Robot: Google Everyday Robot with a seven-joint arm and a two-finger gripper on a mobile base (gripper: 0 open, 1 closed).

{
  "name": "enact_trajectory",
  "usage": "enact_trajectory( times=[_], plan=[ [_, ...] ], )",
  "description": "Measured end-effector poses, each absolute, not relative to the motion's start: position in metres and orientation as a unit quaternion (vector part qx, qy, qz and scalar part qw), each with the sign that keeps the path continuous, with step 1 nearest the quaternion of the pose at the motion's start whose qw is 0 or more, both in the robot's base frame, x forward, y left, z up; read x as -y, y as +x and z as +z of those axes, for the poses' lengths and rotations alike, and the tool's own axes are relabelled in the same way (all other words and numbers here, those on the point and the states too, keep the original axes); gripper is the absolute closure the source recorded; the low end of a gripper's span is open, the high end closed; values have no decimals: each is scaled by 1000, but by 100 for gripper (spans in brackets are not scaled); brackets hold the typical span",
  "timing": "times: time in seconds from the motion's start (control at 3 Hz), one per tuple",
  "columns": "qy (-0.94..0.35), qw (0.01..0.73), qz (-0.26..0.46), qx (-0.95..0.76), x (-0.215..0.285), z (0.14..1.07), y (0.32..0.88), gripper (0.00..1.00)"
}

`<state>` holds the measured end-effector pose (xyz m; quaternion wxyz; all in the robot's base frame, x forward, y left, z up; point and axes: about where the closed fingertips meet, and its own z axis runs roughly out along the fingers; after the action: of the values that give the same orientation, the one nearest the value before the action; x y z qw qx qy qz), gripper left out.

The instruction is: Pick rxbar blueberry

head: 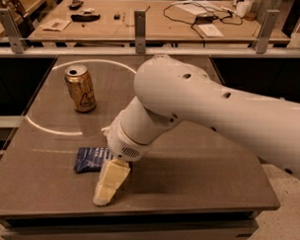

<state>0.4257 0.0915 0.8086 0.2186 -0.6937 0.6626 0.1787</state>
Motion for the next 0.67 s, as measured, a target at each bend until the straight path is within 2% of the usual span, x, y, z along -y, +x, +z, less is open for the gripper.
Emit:
enact_trajectory(
  times=[0.67],
  plan=[
    [-694,216,183,-662,-92,813,425,62]
  ],
)
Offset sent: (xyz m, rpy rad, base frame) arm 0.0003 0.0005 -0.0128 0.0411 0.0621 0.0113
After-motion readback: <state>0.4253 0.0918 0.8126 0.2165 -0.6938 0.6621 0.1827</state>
